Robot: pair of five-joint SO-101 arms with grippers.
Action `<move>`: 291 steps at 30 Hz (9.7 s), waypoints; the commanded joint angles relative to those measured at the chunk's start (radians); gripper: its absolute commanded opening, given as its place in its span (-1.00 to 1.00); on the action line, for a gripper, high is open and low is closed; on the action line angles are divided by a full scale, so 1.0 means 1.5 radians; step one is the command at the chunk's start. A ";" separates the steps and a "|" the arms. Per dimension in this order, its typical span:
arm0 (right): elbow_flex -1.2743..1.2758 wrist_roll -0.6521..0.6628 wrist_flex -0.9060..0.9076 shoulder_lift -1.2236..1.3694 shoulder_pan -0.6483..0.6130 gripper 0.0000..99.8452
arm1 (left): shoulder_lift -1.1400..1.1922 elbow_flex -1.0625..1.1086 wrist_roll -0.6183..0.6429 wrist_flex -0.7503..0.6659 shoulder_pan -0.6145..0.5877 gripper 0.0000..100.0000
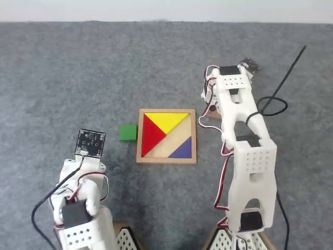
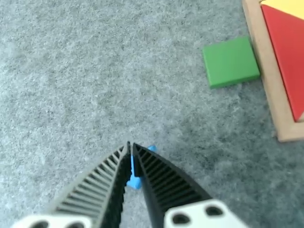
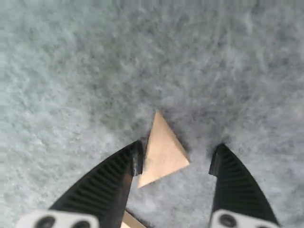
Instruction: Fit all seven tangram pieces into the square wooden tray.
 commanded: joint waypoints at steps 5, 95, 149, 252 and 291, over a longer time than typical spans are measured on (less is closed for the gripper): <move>-0.020 0.012 -0.006 -0.046 -0.020 -0.55 | -0.012 -0.005 -0.006 0.003 -0.003 -0.97; 0.157 1.107 -0.009 -0.193 -0.378 -0.73 | -0.013 -0.014 0.046 -0.079 -0.128 -0.97; 0.164 0.924 0.120 -0.260 -0.325 -0.83 | -0.013 -0.013 0.048 -0.080 -0.128 -0.97; 0.653 0.560 -0.208 -0.591 -0.068 -0.80 | -0.012 -0.005 0.044 -0.053 -0.087 -0.97; 0.574 0.643 -0.318 -0.452 -0.243 -0.44 | -0.012 0.004 0.012 -0.057 -0.087 -0.97</move>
